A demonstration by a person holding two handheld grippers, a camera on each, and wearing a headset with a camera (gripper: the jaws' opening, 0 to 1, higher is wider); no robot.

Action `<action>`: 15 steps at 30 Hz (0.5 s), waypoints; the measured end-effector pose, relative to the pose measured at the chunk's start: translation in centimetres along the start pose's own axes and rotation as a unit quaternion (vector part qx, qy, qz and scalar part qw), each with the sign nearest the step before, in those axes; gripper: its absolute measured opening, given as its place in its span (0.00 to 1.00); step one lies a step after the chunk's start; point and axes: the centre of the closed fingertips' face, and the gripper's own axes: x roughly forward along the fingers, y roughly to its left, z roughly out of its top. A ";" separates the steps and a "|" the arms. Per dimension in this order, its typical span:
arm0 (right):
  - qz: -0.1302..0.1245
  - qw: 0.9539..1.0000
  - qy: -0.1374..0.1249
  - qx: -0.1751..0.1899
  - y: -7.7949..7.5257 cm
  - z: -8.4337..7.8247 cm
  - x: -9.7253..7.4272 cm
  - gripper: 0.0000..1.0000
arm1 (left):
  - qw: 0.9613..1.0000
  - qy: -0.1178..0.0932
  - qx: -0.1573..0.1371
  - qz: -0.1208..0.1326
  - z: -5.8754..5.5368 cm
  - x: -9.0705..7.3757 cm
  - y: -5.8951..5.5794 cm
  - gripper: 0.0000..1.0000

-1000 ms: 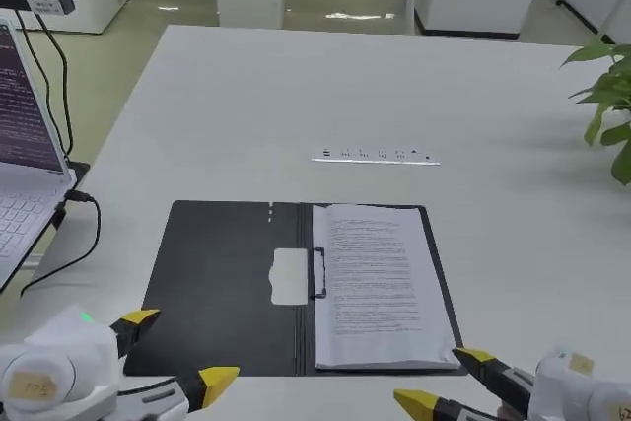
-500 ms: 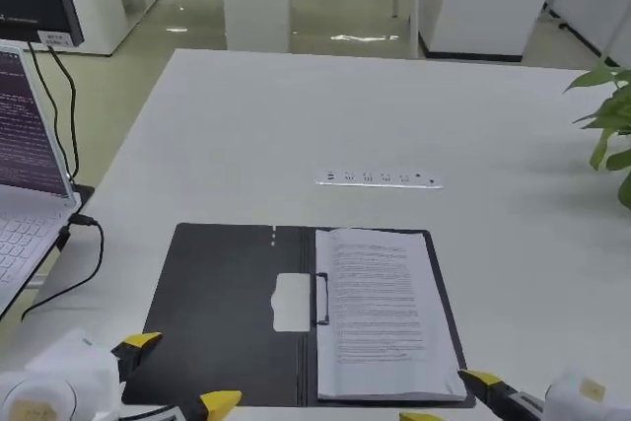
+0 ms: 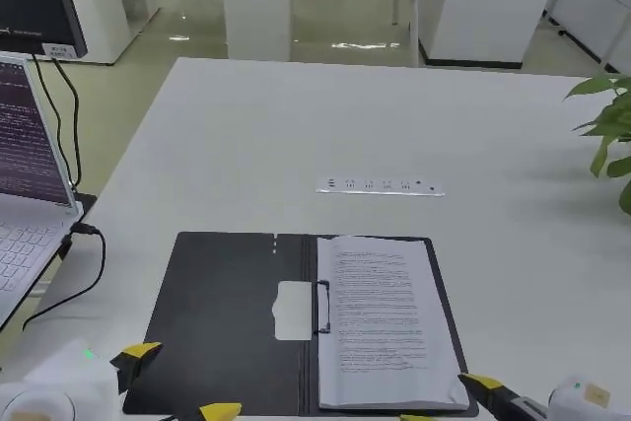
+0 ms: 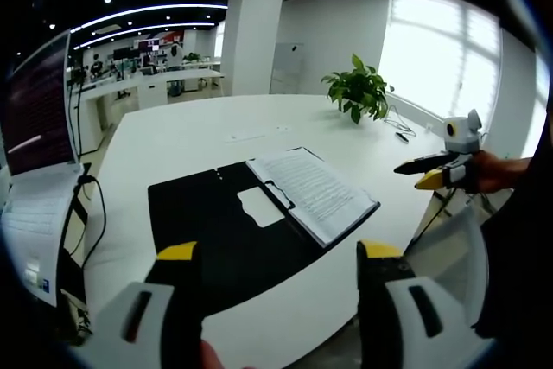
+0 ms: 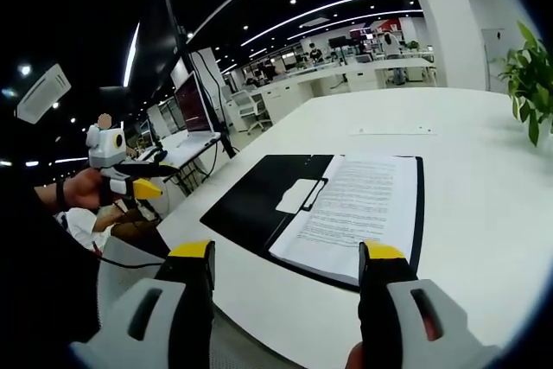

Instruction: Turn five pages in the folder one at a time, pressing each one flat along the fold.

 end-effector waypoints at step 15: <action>-0.006 1.000 -0.004 0.004 -0.9 0.1 -0.2 0.67 | 1.000 -0.002 0.002 0.001 0.7 0.4 -0.1 0.73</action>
